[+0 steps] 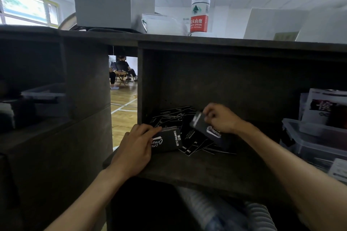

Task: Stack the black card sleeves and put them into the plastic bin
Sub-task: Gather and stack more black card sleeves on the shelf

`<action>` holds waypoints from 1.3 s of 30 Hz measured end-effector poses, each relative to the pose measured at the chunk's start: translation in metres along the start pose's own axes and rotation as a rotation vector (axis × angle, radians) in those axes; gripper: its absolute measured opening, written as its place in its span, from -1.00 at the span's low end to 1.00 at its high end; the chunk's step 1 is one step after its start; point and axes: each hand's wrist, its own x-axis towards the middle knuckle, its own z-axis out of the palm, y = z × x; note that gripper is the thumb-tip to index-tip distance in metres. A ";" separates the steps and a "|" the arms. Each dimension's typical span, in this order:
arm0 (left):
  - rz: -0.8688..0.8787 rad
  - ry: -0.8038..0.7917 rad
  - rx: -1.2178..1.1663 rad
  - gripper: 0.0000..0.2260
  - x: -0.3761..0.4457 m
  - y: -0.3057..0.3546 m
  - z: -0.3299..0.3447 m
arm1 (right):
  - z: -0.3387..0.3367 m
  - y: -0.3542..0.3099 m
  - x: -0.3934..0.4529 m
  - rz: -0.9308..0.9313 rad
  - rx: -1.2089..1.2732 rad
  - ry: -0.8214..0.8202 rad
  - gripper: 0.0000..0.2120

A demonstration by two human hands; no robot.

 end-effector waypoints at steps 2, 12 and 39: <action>-0.002 -0.003 0.017 -0.58 0.001 -0.002 0.001 | -0.019 -0.014 -0.016 -0.043 0.280 0.093 -0.68; -0.056 -0.018 -0.011 -0.52 0.002 0.001 0.000 | 0.044 -0.042 -0.059 -0.006 0.613 0.111 -0.68; -0.003 0.066 -0.042 -0.60 -0.001 0.000 0.000 | 0.034 0.024 0.027 0.290 -0.241 -0.166 -0.42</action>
